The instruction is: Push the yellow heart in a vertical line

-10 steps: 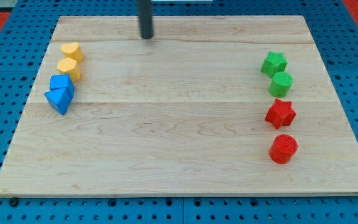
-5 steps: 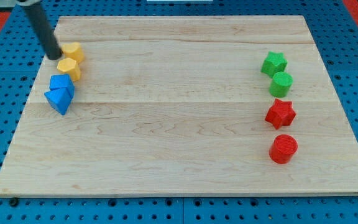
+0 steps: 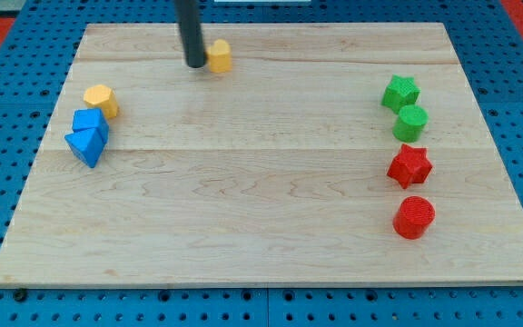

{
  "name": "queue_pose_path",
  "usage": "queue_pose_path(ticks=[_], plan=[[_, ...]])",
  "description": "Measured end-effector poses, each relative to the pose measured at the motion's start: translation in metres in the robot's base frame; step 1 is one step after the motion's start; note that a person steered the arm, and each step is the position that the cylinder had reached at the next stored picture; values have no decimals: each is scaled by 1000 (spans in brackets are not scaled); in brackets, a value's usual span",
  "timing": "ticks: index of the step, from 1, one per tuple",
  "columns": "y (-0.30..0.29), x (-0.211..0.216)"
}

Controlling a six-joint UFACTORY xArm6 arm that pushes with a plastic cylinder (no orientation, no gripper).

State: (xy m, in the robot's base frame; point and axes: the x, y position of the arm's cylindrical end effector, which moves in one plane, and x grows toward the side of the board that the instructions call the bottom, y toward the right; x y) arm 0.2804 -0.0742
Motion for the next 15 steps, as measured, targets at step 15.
queue_pose_path(ticks=[15], plan=[[219,18]])
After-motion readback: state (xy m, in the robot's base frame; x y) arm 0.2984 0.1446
